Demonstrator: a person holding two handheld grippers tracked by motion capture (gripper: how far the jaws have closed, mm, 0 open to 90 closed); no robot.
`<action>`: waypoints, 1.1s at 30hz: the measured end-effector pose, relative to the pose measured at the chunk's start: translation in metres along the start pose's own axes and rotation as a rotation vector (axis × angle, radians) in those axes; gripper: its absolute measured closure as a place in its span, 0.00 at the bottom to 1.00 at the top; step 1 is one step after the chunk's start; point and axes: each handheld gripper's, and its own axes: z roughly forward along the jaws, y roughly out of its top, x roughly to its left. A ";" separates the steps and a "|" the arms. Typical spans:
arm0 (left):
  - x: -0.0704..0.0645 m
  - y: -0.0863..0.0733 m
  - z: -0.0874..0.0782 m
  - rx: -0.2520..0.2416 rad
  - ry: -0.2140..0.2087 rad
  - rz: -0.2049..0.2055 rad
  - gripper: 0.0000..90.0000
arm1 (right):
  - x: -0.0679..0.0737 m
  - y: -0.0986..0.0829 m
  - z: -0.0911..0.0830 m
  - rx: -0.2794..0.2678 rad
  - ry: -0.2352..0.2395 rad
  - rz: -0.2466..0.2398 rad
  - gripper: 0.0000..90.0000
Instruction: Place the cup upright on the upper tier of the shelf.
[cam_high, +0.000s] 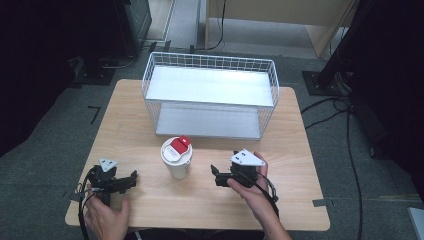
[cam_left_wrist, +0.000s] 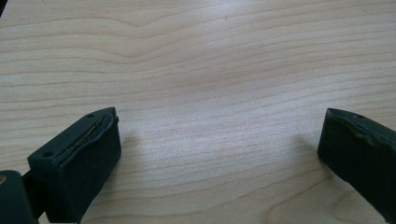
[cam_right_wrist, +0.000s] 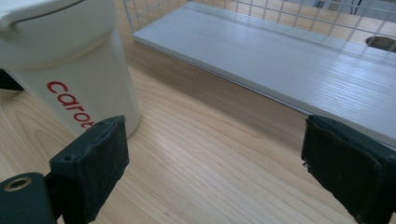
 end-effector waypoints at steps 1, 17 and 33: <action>0.000 0.000 0.000 0.000 0.000 0.001 0.00 | 0.002 0.001 0.002 -0.001 0.004 -0.001 0.08; 0.000 0.000 0.000 0.000 0.000 0.002 0.00 | 0.033 0.009 0.021 -0.020 0.070 -0.021 0.08; 0.000 0.000 0.000 0.000 0.000 0.001 0.00 | 0.065 0.014 0.042 -0.030 0.150 -0.037 0.08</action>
